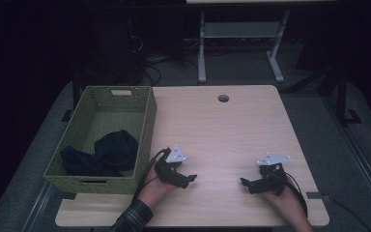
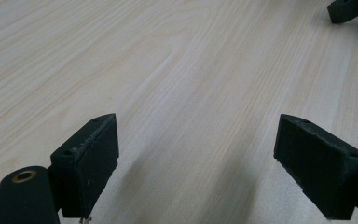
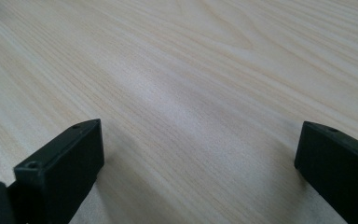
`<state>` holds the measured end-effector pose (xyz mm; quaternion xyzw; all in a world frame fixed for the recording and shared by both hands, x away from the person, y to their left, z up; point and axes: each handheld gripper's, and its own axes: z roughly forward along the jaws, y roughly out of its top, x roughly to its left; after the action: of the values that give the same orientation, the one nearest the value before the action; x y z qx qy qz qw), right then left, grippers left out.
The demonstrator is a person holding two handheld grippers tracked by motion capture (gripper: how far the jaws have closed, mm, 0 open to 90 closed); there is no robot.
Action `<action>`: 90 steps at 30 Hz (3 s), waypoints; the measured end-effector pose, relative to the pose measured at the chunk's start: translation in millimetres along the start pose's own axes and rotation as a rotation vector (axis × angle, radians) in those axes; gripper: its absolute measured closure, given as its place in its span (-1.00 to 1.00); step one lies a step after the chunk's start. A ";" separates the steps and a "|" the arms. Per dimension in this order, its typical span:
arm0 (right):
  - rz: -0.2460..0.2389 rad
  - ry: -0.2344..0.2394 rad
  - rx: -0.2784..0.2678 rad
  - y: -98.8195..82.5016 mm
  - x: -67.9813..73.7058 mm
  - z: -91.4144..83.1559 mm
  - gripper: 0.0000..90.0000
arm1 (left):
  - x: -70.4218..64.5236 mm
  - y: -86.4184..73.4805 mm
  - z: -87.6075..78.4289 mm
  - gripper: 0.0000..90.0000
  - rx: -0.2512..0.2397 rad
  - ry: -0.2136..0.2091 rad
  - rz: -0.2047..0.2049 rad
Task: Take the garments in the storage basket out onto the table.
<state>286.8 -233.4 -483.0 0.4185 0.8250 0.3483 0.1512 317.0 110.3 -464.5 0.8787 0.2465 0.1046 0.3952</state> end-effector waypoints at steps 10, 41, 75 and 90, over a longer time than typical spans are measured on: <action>0.000 0.000 0.001 0.0 0.0 0.0 -0.98 | 1.3 6.6 -5.6 -0.69 0.001 -0.004 -0.008; 0.001 0.000 0.000 0.0 0.1 0.0 -0.98 | 1.2 22.0 -19.1 -0.69 0.011 -0.017 -0.011; 0.002 -0.001 -0.001 0.0 0.2 0.1 -0.98 | 1.0 42.5 -39.8 -0.69 -0.009 -0.084 -0.011; 0.001 0.000 -0.001 0.0 0.1 0.1 -0.98 | 7.6 55.2 -45.2 -0.69 -0.031 -0.090 0.019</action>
<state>286.8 -233.3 -483.0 0.4190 0.8245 0.3488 0.1514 325.8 112.0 -393.3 0.8786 0.2184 0.0723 0.4185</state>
